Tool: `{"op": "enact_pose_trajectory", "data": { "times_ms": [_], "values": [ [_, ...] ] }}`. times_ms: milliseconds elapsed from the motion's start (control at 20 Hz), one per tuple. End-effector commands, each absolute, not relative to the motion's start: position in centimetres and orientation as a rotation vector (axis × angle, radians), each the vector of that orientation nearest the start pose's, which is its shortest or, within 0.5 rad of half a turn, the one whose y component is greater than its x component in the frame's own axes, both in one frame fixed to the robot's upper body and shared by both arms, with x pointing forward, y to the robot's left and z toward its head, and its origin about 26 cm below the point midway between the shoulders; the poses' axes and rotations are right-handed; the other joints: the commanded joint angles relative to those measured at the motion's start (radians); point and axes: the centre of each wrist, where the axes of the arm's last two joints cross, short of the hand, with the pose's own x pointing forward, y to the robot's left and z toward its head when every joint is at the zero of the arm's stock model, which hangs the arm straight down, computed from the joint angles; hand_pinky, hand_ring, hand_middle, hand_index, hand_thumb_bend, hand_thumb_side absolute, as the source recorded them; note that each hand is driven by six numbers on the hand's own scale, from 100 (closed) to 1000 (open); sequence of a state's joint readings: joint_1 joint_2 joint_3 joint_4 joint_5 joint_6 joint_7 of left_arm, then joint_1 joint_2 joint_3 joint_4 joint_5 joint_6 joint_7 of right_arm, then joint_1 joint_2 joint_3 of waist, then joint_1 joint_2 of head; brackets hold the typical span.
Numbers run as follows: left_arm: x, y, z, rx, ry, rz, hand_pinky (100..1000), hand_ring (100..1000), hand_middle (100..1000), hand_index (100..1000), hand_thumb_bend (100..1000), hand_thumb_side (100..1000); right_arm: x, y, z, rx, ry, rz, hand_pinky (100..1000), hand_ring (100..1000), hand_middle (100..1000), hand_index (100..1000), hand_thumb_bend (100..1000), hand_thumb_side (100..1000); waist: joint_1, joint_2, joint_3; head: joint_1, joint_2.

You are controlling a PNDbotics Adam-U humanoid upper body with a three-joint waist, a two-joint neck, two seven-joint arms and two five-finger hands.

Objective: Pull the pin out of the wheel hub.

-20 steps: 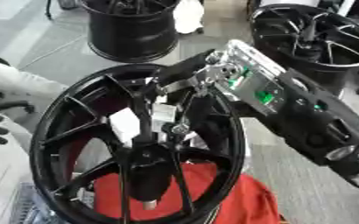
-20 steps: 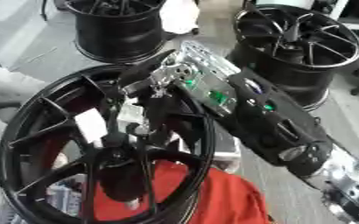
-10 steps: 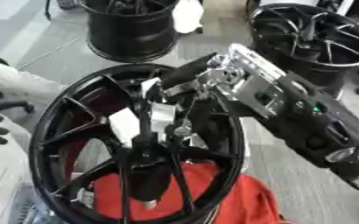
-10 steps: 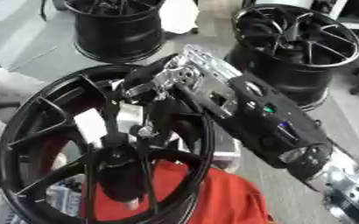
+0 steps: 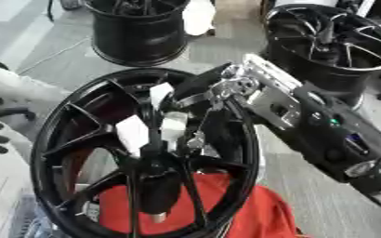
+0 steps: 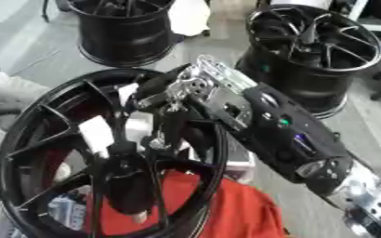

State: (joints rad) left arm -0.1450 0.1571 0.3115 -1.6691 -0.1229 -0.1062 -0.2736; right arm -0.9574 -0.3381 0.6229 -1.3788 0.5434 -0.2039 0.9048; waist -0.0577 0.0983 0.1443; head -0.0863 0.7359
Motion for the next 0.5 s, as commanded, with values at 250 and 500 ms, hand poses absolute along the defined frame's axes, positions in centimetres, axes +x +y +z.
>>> {"op": "enact_pose_trajectory", "data": {
  "times_ms": [250, 500],
  "values": [
    [30.2, 34.7, 8.2, 0.285, -1.887, -0.289, 535, 588, 632, 821, 100, 725, 40.3, -9.4, 22.4, 0.257, 1.808, -3.082, 397, 505, 665, 788, 100, 187, 0.008, -0.011, 0.001, -0.005, -0.013],
    [30.1, 34.7, 8.2, 0.285, -1.885, -0.289, 535, 589, 632, 821, 100, 725, 40.0, -9.1, 23.6, 0.237, 1.889, -3.031, 248, 399, 545, 678, 100, 100, 0.007, -0.012, 0.0, -0.006, -0.013]
  ]
}}
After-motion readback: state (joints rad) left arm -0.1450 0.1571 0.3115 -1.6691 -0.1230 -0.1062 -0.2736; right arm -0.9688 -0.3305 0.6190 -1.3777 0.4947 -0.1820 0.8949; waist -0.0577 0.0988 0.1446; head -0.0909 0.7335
